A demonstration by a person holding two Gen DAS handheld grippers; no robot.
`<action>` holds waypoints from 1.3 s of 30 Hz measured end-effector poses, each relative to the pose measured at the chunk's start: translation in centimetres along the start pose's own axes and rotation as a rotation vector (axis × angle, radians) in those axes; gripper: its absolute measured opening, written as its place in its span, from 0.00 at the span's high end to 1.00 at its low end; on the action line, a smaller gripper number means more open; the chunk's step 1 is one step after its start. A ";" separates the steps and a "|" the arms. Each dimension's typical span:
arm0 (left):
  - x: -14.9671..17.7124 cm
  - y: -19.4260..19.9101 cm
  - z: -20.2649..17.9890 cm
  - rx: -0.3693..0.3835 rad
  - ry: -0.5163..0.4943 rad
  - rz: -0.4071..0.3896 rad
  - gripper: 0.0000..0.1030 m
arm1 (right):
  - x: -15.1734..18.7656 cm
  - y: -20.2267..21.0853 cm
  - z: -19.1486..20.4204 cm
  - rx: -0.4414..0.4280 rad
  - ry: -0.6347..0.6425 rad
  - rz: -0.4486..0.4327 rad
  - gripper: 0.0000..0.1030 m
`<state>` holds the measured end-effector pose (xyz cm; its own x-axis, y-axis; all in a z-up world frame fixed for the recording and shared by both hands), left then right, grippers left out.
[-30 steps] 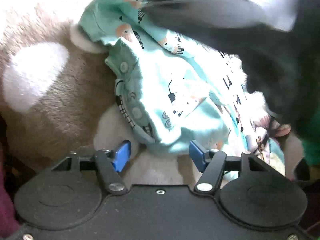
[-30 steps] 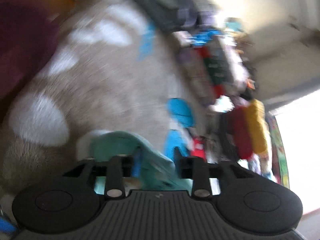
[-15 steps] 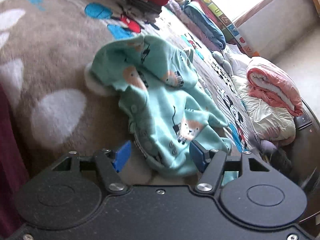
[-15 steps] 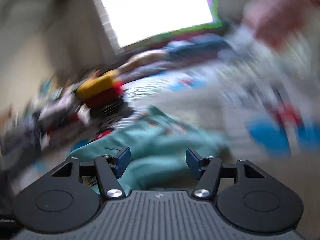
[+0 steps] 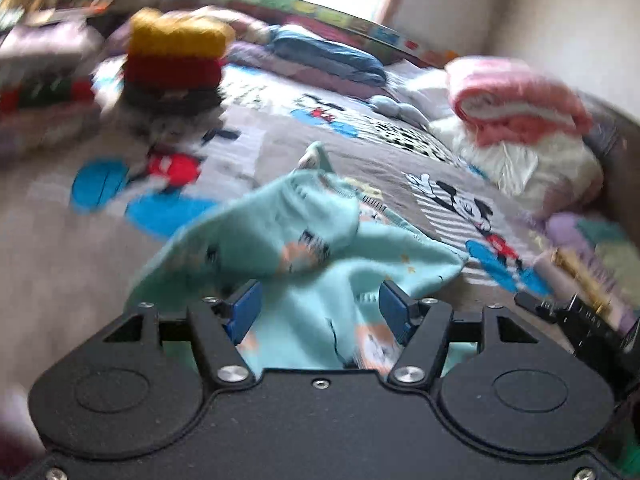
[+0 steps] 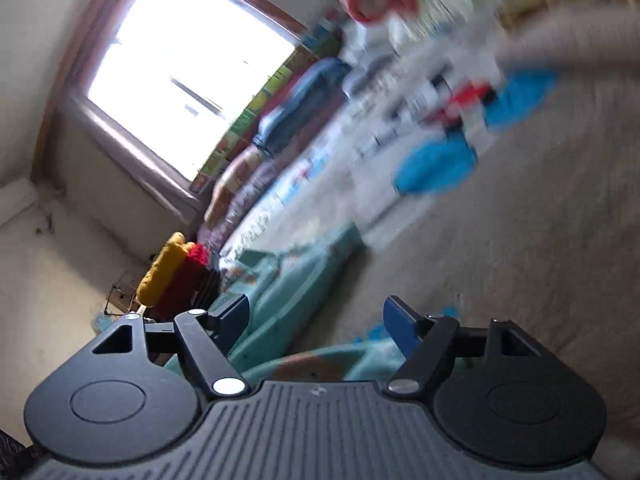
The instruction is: Fold clothes
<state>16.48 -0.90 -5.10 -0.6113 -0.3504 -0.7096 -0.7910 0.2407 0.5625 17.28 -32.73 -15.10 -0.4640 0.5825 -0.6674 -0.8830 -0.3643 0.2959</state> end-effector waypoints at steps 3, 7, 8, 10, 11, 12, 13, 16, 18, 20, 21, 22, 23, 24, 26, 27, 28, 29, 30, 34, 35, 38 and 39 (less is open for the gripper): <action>-2.3 -2.3 -1.0 -0.005 -0.099 0.005 0.38 | -0.2 -1.7 0.2 -0.026 -0.030 0.009 0.25; -5.1 -6.3 -2.2 -0.010 -0.201 0.044 0.35 | -0.8 -4.1 0.7 -0.058 -0.005 0.030 0.18; -5.7 -7.5 -2.4 -0.011 -0.215 0.059 0.34 | -1.1 -4.6 0.7 -0.053 0.003 0.031 0.18; -6.7 -10.1 -2.8 -0.021 -0.237 0.083 0.34 | -1.6 -5.6 0.6 -0.042 0.020 0.033 0.19; -7.2 -11.4 -3.0 -0.026 -0.248 0.095 0.34 | -1.7 -6.0 0.9 -0.030 0.038 0.028 0.20; -7.7 -12.7 -3.1 -0.032 -0.260 0.107 0.34 | -1.8 -6.6 0.9 -0.031 0.042 0.036 0.21; -8.0 -14.1 -3.2 -0.046 -0.278 0.118 0.34 | -1.9 -7.4 0.8 -0.033 0.036 0.048 0.22; -8.8 -18.0 -2.9 -0.077 -0.306 0.160 0.34 | -1.6 -9.2 1.5 -0.010 0.105 0.068 0.22; -9.2 -20.6 -2.3 -0.086 -0.303 0.201 0.34 | -1.5 -10.4 2.0 0.005 0.162 0.087 0.23; -9.7 -22.9 -1.4 -0.106 -0.299 0.234 0.34 | -1.4 -11.3 2.2 0.013 0.200 0.104 0.29; -9.8 -23.8 -1.1 -0.109 -0.301 0.248 0.34 | -1.5 -11.5 2.1 0.012 0.195 0.108 0.35; -9.9 -24.6 -0.9 -0.100 -0.294 0.262 0.34 | -1.5 -11.8 1.9 0.010 0.190 0.112 0.38; -9.8 -25.3 -0.8 -0.080 -0.281 0.285 0.34 | -1.6 -12.0 1.8 0.008 0.185 0.116 0.41; -9.7 -25.9 -0.7 -0.062 -0.268 0.308 0.35 | -1.7 -12.3 1.6 -0.001 0.176 0.123 0.49; -9.2 -27.1 -0.3 -0.048 -0.237 0.348 0.52 | -1.6 -12.9 1.3 -0.003 0.160 0.144 0.66; -8.9 -27.5 -0.1 -0.034 -0.217 0.361 0.67 | -1.6 -13.2 1.2 -0.005 0.153 0.154 0.78; -9.0 -27.4 0.0 -0.020 -0.198 0.348 0.73 | -1.5 -13.4 1.0 -0.004 0.145 0.162 0.85; -9.0 -27.3 0.1 -0.004 -0.176 0.336 0.80 | -1.5 -13.4 1.0 -0.012 0.136 0.164 0.87; -9.2 -26.8 0.2 0.022 -0.144 0.332 0.86 | -1.6 -13.2 1.1 -0.019 0.128 0.158 0.90; -10.3 -24.3 0.2 0.149 0.004 0.303 0.90 | -3.0 -12.3 1.6 -0.051 0.108 0.105 0.91; -10.7 -23.7 0.0 0.187 0.041 0.298 0.90 | -3.7 -12.0 1.9 -0.050 0.120 0.088 0.91; -12.2 -22.4 -0.7 0.250 0.098 0.263 0.90 | -5.5 -11.3 2.9 -0.048 0.156 0.040 0.91; -12.9 -22.3 -0.7 0.261 0.123 0.252 0.90 | -6.2 -11.0 3.2 -0.047 0.168 0.025 0.92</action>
<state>41.99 -2.39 -8.17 -0.7920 -0.3532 -0.4979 -0.6064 0.5500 0.5743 29.66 -29.98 -12.08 -0.4638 0.4445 -0.7664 -0.8652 -0.4133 0.2839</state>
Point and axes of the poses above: each gripper's, at about its wrist camera, not at the fingertips, and y roughly against the way its jaws point, z to its left, x to its underside, the point moved 9 cm from there along -y, roughly the way its jaws point, and after that the axes turned 12 degrees about y, right-handed, at the moved point
